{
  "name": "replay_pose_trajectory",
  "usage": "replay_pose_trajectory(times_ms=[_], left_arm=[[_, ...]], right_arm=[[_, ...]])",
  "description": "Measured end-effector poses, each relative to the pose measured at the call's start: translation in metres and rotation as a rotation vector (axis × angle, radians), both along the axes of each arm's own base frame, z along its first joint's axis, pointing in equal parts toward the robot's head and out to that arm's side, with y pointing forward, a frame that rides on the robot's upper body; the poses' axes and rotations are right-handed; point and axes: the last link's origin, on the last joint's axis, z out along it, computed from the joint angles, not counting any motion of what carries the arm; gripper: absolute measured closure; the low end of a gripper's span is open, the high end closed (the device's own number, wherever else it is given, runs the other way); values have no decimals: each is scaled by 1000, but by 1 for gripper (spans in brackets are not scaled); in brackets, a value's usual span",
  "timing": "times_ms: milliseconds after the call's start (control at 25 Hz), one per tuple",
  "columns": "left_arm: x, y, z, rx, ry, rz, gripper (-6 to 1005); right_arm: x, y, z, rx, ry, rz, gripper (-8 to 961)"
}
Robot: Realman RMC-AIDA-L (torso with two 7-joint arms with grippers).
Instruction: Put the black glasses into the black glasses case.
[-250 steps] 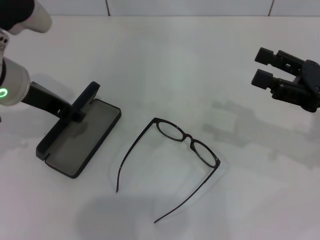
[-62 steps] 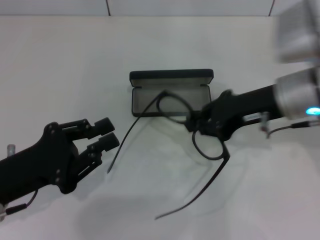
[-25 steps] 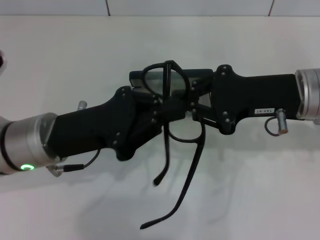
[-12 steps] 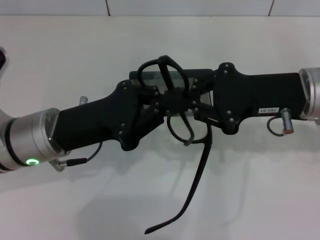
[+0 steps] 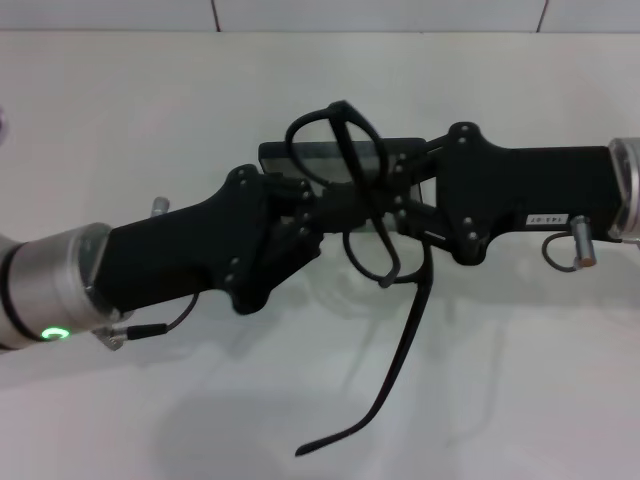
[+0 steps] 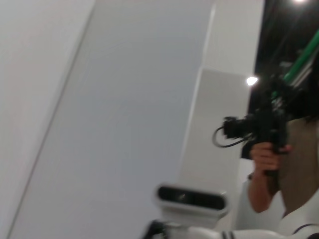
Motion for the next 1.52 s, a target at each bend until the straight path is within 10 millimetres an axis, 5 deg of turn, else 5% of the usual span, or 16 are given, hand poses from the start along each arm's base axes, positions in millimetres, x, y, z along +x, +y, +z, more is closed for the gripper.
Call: replay_pose_trajectory(times_ms=[200,360,600,960,1520], left_arm=[[-4,-6,11,15,-24,-29,972],[-13,-9,17,41,-24,3,972],[-7,-10,5,-12,25,-57,972],[17,-14,-21,-63,39,-207,972],[15,-7,-9,54,-74,-105,971]], right_arm=[[12,2,19,49,45,-34,855],[17,-5,53,77,179,-17,855],[10,-5,85,163,351,39,855],[-13,21,33,170,422,65,855],[-6,27,-16,191,216,37,854]])
